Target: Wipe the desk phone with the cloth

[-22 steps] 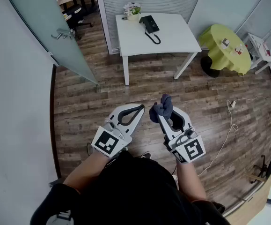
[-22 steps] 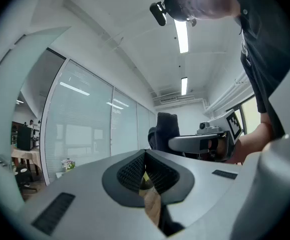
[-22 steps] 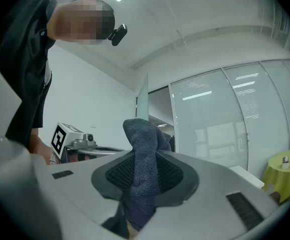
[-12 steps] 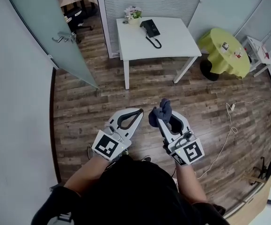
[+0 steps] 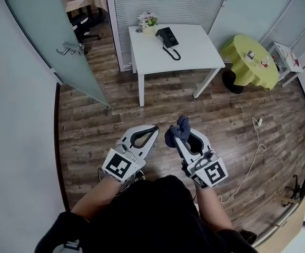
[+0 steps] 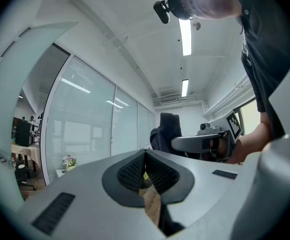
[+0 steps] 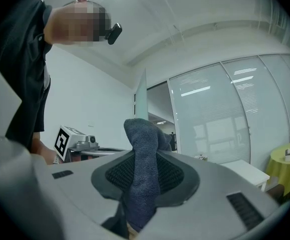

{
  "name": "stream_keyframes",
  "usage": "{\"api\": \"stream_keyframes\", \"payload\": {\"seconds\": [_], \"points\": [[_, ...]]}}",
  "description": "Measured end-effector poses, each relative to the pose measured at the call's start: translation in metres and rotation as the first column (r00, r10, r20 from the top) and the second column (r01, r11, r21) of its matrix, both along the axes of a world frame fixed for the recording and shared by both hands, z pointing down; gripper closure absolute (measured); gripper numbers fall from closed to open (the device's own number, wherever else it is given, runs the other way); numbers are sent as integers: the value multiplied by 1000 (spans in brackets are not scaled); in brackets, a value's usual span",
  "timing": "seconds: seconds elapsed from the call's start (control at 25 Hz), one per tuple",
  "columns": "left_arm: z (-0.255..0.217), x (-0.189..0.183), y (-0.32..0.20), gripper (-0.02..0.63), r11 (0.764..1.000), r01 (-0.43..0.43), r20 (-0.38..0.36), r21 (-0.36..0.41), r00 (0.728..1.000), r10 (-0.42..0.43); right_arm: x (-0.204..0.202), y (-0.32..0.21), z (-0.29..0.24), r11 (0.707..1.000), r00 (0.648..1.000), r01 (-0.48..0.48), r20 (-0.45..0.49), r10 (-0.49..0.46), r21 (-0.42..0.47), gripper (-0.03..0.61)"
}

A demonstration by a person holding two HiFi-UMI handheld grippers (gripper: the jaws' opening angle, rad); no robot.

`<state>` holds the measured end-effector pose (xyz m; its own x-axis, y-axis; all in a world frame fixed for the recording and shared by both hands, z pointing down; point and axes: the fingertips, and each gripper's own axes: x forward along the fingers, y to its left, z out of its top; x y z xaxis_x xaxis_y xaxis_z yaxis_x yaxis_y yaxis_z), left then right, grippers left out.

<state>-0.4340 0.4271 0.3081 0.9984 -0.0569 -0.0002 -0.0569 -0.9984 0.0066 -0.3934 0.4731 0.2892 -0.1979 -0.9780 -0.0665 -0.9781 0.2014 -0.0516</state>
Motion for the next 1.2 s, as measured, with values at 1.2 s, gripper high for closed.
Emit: {"api": "stream_keyframes", "payload": {"seconds": [1.2], "points": [[1,209,-63,604,996,74,64,39,995,-77,207,-74,1,994,994,110,-5,-110,-12,460]]}}
